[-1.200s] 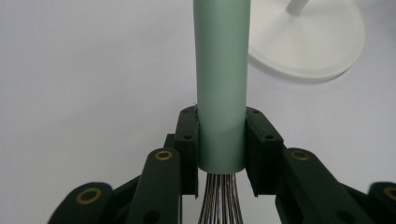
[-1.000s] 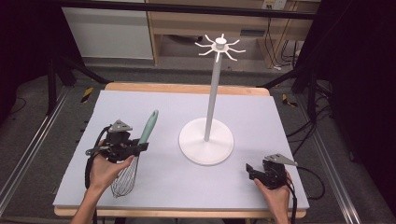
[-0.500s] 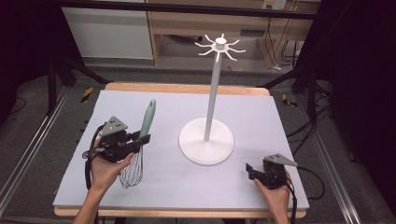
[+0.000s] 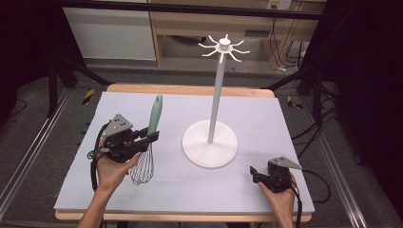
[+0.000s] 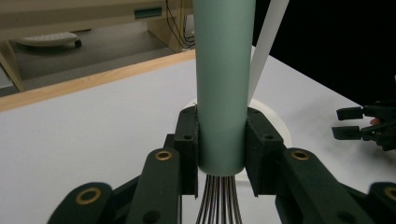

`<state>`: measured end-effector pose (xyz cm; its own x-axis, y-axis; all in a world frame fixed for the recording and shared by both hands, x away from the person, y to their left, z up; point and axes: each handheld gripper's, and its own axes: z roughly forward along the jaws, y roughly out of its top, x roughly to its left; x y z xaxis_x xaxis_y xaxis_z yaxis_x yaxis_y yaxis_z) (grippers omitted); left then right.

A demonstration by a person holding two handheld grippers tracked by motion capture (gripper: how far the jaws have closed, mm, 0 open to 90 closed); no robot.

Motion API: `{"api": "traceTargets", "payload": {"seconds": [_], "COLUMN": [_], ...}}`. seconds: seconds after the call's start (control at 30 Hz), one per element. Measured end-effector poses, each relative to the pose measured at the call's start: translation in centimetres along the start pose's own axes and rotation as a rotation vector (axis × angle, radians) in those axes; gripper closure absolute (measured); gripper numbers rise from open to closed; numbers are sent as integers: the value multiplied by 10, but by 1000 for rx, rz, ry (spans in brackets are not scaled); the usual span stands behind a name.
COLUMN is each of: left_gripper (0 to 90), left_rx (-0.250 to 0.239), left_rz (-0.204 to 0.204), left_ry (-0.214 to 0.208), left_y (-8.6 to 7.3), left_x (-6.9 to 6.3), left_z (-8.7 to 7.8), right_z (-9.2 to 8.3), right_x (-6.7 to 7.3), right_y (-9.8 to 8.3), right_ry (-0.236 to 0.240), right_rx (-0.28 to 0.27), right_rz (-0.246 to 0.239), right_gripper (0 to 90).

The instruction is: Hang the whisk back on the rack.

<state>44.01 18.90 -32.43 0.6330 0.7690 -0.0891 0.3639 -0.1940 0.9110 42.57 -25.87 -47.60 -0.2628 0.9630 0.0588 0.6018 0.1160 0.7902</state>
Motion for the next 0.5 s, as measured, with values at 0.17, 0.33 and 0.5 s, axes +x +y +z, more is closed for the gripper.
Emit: {"api": "traceTargets", "payload": {"seconds": [0.17,0.33,0.5], "left_gripper": [689,688,688], "left_rx": [-37,-63,-81], "left_rz": [4,17,23], "left_ry": [-23,-30,-42], "left_y": [11,19,25], "left_x": [-6,-11,-15], "left_z": [0,1,2], "right_z": [0,0,0], "right_x": [0,0,0], "right_y": [0,0,0], "right_ry": [1,-1,-3], "right_rx": [0,-3,-4], "right_rz": [2,1,-3], "right_gripper": [263,263,262]}}
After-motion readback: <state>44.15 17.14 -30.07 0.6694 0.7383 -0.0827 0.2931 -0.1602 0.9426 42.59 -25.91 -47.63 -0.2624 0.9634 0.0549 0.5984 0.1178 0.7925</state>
